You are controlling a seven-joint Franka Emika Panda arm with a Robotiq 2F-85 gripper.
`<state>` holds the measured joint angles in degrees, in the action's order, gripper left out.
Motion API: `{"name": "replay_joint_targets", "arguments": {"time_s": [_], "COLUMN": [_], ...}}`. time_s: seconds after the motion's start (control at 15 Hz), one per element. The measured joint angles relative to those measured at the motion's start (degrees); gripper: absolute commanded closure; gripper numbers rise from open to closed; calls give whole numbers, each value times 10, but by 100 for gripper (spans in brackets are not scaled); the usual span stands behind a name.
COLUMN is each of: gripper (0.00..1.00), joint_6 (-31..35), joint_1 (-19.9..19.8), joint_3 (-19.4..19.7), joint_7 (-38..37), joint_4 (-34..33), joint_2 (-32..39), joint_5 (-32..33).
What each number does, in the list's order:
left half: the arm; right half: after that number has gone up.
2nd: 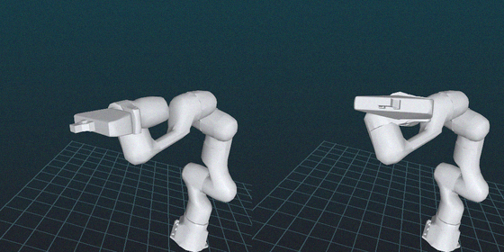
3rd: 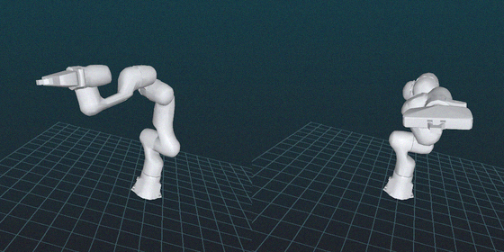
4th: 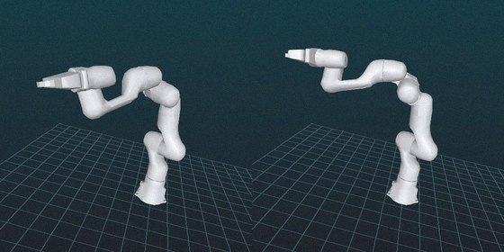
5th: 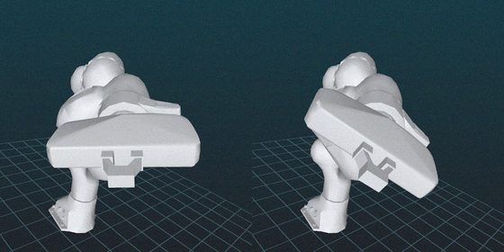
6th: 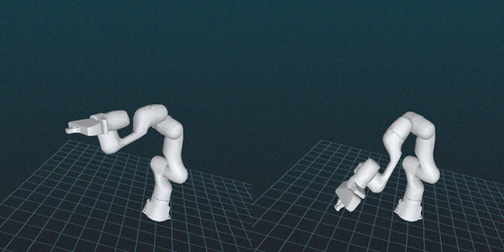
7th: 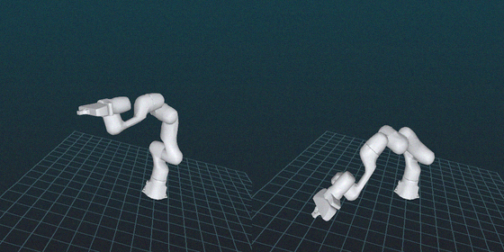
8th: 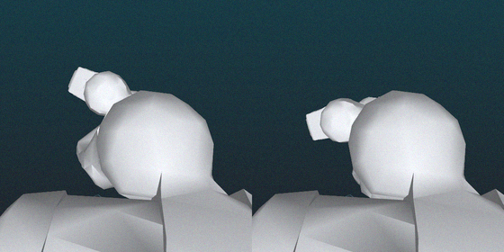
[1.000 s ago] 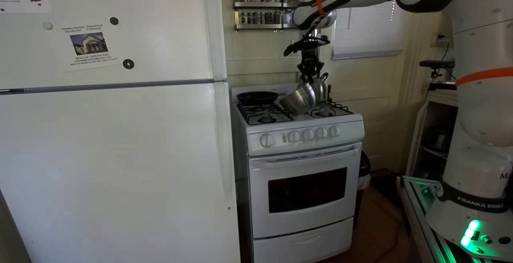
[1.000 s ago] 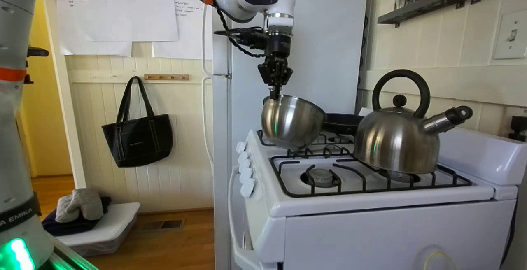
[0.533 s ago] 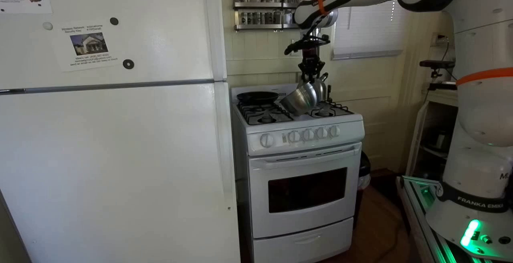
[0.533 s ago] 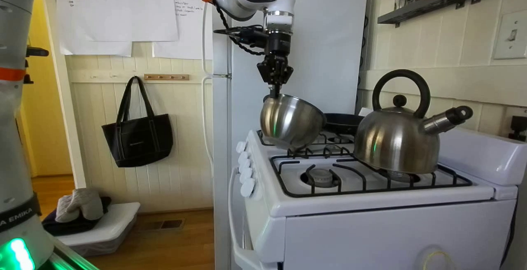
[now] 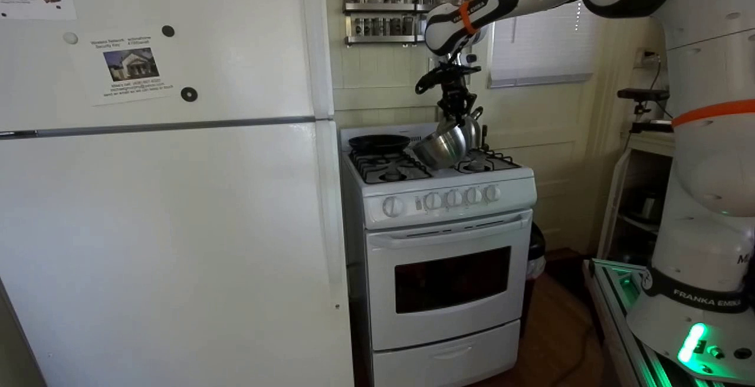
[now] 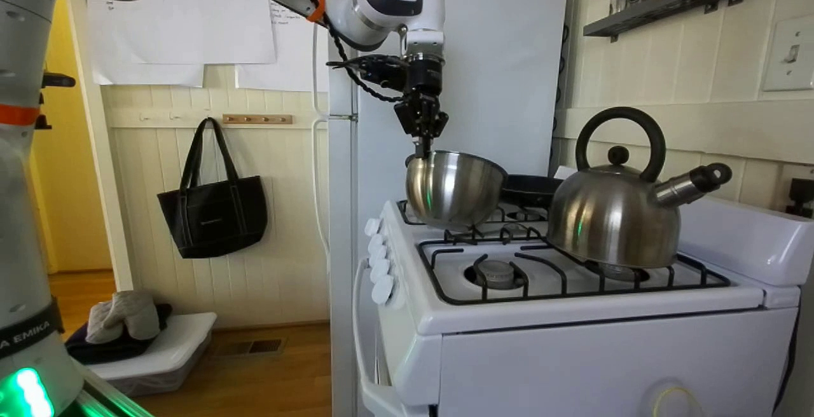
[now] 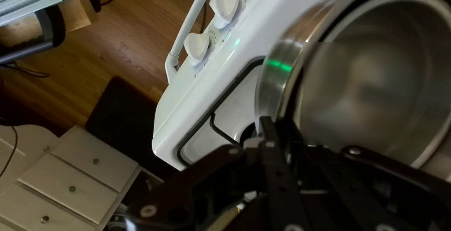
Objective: Put the silver bowl in the pan
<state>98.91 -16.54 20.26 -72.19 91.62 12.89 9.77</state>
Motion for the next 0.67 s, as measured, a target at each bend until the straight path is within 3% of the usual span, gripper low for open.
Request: {"name": "replay_joint_targets", "arguments": {"time_s": [0.53, 0.67], "gripper": [2, 0], "joint_6": [-1, -1], "joint_1": [-7, -8], "joint_3": [2, 4], "joint_7": [1, 0], "joint_4": [15, 14], "joint_2": [56, 62], "joint_5": [-1, -2]}}
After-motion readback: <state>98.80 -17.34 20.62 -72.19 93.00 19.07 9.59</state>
